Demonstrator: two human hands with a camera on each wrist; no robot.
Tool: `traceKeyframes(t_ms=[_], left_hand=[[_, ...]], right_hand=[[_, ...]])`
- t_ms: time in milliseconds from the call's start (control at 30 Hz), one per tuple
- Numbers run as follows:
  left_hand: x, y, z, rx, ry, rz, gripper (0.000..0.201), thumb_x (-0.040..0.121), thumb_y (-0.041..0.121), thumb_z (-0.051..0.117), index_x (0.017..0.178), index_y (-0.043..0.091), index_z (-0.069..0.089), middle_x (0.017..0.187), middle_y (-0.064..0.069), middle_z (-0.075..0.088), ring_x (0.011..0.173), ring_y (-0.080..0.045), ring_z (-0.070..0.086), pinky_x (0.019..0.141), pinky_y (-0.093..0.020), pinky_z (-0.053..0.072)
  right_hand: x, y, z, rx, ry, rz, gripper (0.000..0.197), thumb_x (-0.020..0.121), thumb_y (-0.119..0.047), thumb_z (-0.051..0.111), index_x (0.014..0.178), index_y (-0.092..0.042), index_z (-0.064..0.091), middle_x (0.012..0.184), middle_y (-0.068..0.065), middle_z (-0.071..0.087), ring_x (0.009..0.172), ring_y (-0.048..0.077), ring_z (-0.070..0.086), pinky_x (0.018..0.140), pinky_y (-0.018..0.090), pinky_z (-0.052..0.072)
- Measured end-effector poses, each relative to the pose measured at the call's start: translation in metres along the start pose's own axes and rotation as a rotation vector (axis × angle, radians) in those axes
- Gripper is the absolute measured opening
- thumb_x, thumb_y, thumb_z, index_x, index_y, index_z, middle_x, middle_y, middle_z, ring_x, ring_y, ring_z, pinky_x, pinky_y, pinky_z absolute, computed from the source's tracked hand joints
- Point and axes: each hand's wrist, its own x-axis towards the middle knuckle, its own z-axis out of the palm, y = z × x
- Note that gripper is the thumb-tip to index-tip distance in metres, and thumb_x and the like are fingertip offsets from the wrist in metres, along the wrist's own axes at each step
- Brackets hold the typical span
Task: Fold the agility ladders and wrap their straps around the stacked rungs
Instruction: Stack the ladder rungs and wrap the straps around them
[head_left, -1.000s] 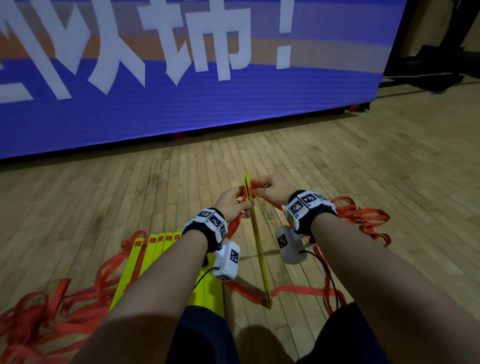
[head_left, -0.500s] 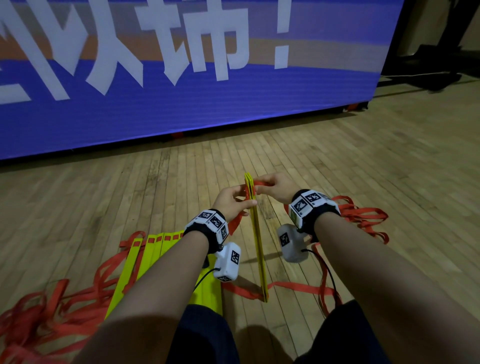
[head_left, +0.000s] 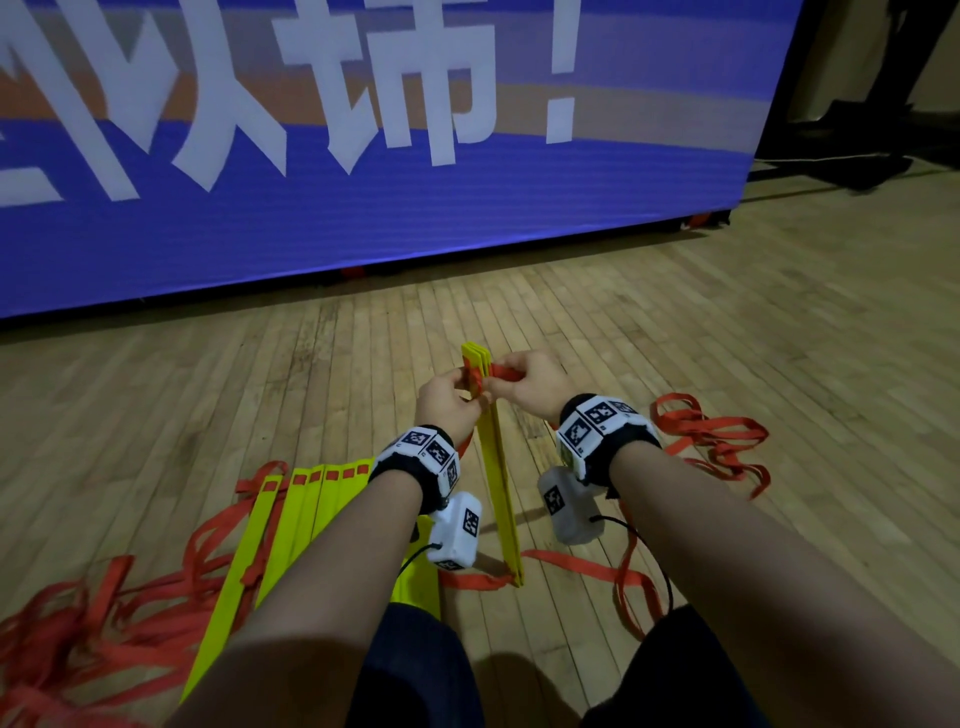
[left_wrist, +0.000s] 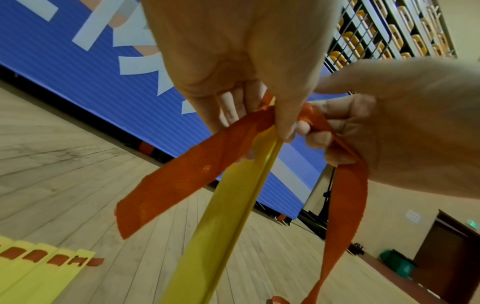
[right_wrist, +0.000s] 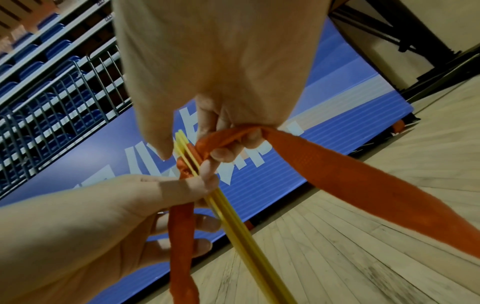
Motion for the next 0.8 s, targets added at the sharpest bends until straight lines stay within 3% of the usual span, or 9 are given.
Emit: traceKeyframes(t_ms=[133, 300, 400, 567, 667, 733, 800], left_hand=[[-0.006, 0.001, 0.0, 0.009, -0.023, 0.043, 0.028, 0.08, 0.025, 0.075, 0.105, 0.016, 0.065, 0.091, 0.003, 0.067, 0.072, -0.015, 0.062, 0.063, -0.024, 0.049], [-0.004, 0.001, -0.005, -0.147, -0.13, 0.012, 0.017, 0.086, 0.019, 0.069, 0.102, 0.021, 0.064, 0.09, 0.008, 0.063, 0.087, -0.007, 0.058, 0.077, -0.018, 0.044], [0.0, 0.003, -0.006, -0.171, -0.154, 0.038, 0.022, 0.087, 0.014, 0.068, 0.109, 0.013, 0.065, 0.088, 0.005, 0.064, 0.078, 0.005, 0.058, 0.068, -0.005, 0.043], [0.003, 0.001, 0.0, -0.154, -0.15, 0.054, 0.026, 0.091, 0.011, 0.062, 0.117, 0.008, 0.059, 0.098, -0.005, 0.065, 0.075, -0.005, 0.063, 0.067, -0.012, 0.051], [0.004, 0.001, 0.001, -0.167, -0.138, 0.052, 0.036, 0.093, 0.008, 0.057, 0.129, 0.008, 0.054, 0.106, -0.003, 0.062, 0.094, -0.012, 0.063, 0.078, -0.013, 0.047], [0.003, -0.002, 0.001, -0.132, -0.1, 0.075, 0.041, 0.094, 0.008, 0.055, 0.135, 0.01, 0.051, 0.114, 0.001, 0.06, 0.107, -0.009, 0.056, 0.09, -0.016, 0.041], [0.003, -0.007, 0.004, -0.069, -0.062, 0.106, 0.037, 0.095, 0.008, 0.052, 0.132, 0.009, 0.054, 0.121, 0.0, 0.06, 0.111, -0.01, 0.054, 0.092, -0.017, 0.039]], right_hand=[[0.001, 0.008, 0.004, 0.02, 0.086, -0.051, 0.015, 0.087, -0.025, 0.066, 0.076, -0.015, 0.066, 0.071, 0.002, 0.066, 0.072, 0.017, 0.062, 0.076, 0.035, 0.05], [0.0, 0.013, -0.002, 0.054, 0.098, -0.04, 0.015, 0.089, -0.021, 0.064, 0.089, -0.007, 0.07, 0.078, 0.003, 0.067, 0.078, 0.016, 0.062, 0.076, 0.03, 0.049], [0.0, 0.014, -0.006, 0.063, 0.096, -0.022, 0.016, 0.089, -0.022, 0.064, 0.092, -0.008, 0.07, 0.075, -0.003, 0.065, 0.073, 0.009, 0.059, 0.071, 0.023, 0.044], [-0.002, 0.016, -0.007, 0.068, 0.121, -0.031, 0.008, 0.094, -0.019, 0.057, 0.089, -0.018, 0.064, 0.061, -0.009, 0.059, 0.051, 0.007, 0.046, 0.054, 0.019, 0.039], [-0.003, 0.017, -0.006, 0.115, 0.121, -0.04, 0.013, 0.096, -0.013, 0.053, 0.092, -0.018, 0.065, 0.048, -0.014, 0.056, 0.042, 0.001, 0.042, 0.047, 0.01, 0.036], [-0.001, 0.019, -0.003, 0.157, 0.123, -0.048, 0.015, 0.095, -0.011, 0.053, 0.096, -0.012, 0.068, 0.057, -0.011, 0.058, 0.045, 0.002, 0.042, 0.046, 0.009, 0.035], [0.001, 0.02, 0.002, 0.197, 0.125, -0.057, 0.014, 0.094, -0.009, 0.055, 0.09, -0.012, 0.068, 0.064, -0.002, 0.059, 0.047, 0.005, 0.042, 0.047, 0.01, 0.037]])
